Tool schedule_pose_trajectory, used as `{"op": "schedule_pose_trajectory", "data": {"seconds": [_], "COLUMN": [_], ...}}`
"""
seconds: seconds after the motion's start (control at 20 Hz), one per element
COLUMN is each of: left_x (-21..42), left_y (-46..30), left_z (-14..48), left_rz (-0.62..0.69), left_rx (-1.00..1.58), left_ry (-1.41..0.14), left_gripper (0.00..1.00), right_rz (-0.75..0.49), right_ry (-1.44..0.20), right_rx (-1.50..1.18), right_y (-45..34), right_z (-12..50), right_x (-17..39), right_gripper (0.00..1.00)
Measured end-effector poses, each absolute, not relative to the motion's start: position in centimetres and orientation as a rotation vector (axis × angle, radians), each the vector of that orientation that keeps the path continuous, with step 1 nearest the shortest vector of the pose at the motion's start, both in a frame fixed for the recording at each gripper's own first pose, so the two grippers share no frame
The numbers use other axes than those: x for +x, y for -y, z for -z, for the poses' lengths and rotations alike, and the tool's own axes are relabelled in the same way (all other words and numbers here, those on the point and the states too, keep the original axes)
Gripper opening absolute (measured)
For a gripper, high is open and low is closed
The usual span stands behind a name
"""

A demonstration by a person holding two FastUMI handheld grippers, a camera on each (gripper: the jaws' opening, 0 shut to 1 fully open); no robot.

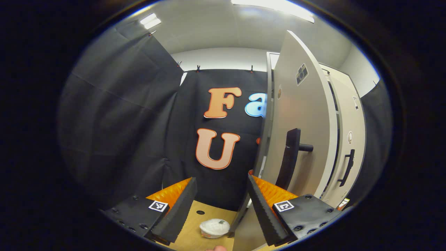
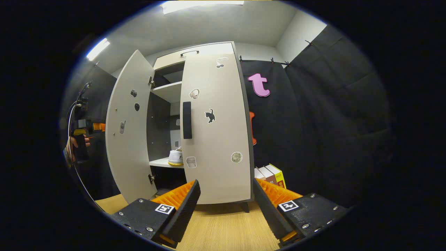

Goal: Grab one shoe with the right hand and put it into the shoe cabinet, grab the other shoe with the left hand and put it into the shoe cabinet; then close the right door with the right hand and the left door with the left hand.

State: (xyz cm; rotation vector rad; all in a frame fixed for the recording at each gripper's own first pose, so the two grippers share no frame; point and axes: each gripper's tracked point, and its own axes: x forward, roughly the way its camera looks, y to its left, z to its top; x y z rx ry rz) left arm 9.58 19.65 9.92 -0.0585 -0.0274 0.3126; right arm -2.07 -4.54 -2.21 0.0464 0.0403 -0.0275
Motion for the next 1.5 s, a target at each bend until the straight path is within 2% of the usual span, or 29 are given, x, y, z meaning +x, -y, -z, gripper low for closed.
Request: {"op": "schedule_pose_trajectory", "data": {"seconds": [0.45,0.5,0.65,0.7,0.75,0.8,0.85,0.95,1.05,1.15,1.35,1.5], "left_x": [15.2,14.5,13.0,12.7,12.5,12.3,11.9,11.1,9.6,8.1,5.6,4.2], "left_y": [-9.9,-9.5,-9.0,-8.8,-8.7,-8.7,-8.5,-7.7,-7.3,-6.6,-5.7,-5.5], "left_z": [-8.8,-8.9,-10.0,-10.3,-10.5,-10.8,-10.9,-10.6,-10.0,-8.8,-6.2,-4.4], "left_rz": [-0.029,-0.038,-0.056,-0.059,-0.062,-0.061,-0.063,-0.058,-0.060,-0.060,-0.068,-0.088], "left_rx": [-0.125,-0.103,-0.047,-0.040,-0.034,-0.025,-0.016,-0.007,0.004,0.010,-0.023,-0.025], "left_ry": [-0.018,-0.006,0.038,0.046,0.053,0.057,0.059,0.055,0.048,0.037,-0.005,-0.015], "left_gripper": [0.92,0.99,0.93,0.99,0.94,0.96,0.94,0.99,0.94,0.99,0.94,0.94], "right_rz": [0.056,0.059,0.065,0.063,0.062,0.060,0.058,0.052,0.045,0.044,0.037,0.027], "right_ry": [-0.042,-0.038,-0.032,-0.034,-0.035,-0.034,-0.032,-0.031,-0.030,-0.026,-0.026,-0.029], "right_rx": [0.039,0.037,0.034,0.036,0.036,0.037,0.036,0.041,0.048,0.049,0.049,0.051], "right_y": [6.4,6.5,6.5,6.4,6.3,6.2,6.1,6.1,5.9,5.8,5.6,5.1], "right_z": [1.6,1.5,1.2,1.3,1.4,1.3,1.3,1.1,1.1,0.9,0.7,0.7], "right_x": [-1.3,-1.4,-1.6,-1.5,-1.7,-1.7,-1.7,-1.8,-1.8,-1.8,-1.8,-1.8], "right_gripper": [0.93,0.93,0.93,0.93,0.93,0.93,0.93,0.93,0.93,0.93,0.93,0.93]}}
